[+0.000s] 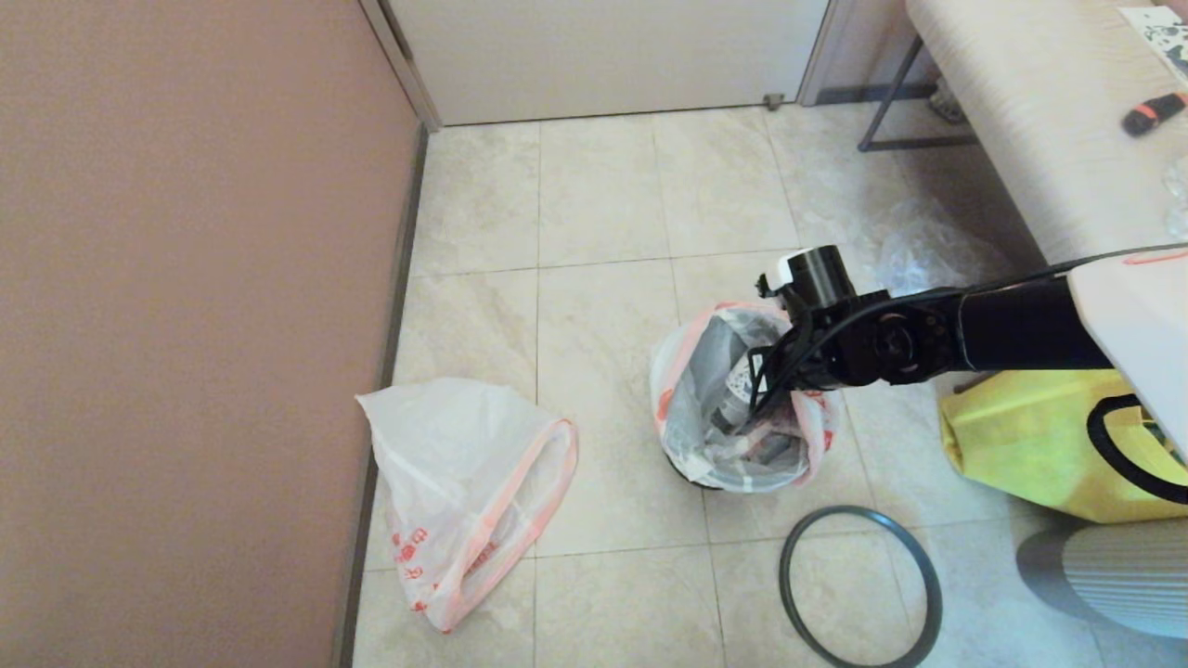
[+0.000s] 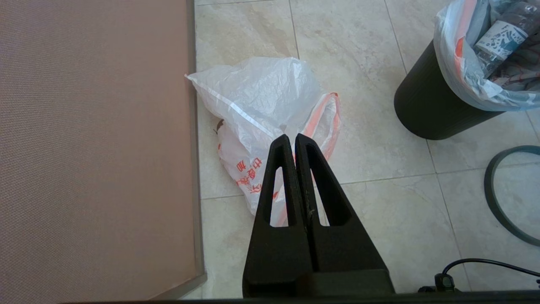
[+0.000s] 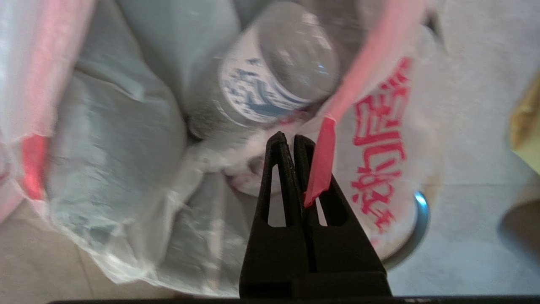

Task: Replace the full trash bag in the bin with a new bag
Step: Place the trash bag on the floor

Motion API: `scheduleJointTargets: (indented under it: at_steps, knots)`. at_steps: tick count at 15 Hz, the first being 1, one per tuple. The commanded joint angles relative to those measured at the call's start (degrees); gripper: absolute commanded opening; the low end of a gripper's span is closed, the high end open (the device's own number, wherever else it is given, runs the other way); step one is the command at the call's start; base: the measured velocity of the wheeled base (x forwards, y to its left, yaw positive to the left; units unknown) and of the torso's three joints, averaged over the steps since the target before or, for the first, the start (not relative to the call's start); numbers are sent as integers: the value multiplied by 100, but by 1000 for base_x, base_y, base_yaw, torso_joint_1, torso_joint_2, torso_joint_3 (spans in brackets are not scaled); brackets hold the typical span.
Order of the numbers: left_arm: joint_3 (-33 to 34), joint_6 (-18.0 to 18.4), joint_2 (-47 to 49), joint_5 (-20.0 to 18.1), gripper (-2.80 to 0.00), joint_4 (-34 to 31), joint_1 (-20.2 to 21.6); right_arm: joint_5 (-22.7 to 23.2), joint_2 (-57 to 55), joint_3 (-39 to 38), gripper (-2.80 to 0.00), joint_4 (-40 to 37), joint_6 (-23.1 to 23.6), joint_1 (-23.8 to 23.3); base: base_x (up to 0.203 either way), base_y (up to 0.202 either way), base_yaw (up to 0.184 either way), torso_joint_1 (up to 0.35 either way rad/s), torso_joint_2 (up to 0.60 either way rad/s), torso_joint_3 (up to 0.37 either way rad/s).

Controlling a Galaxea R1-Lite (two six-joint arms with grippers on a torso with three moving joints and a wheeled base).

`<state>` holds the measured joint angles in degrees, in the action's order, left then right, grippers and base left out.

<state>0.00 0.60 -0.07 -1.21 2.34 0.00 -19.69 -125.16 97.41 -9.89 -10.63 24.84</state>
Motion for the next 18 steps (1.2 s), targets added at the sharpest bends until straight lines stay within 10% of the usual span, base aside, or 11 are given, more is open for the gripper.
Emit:
scheduleJointTargets:
  at_steps: [1, 18]
  knots:
    - [84, 2, -1, -2, -280, 3, 0, 23, -240, 163, -280, 3, -15, 85, 0, 0, 0, 0, 0, 0]
    - [79, 3, -1, -2, -280, 3, 0, 841, -1173, 1447, -280, -12, 6, 491, 0, 0, 0, 0, 0, 0]
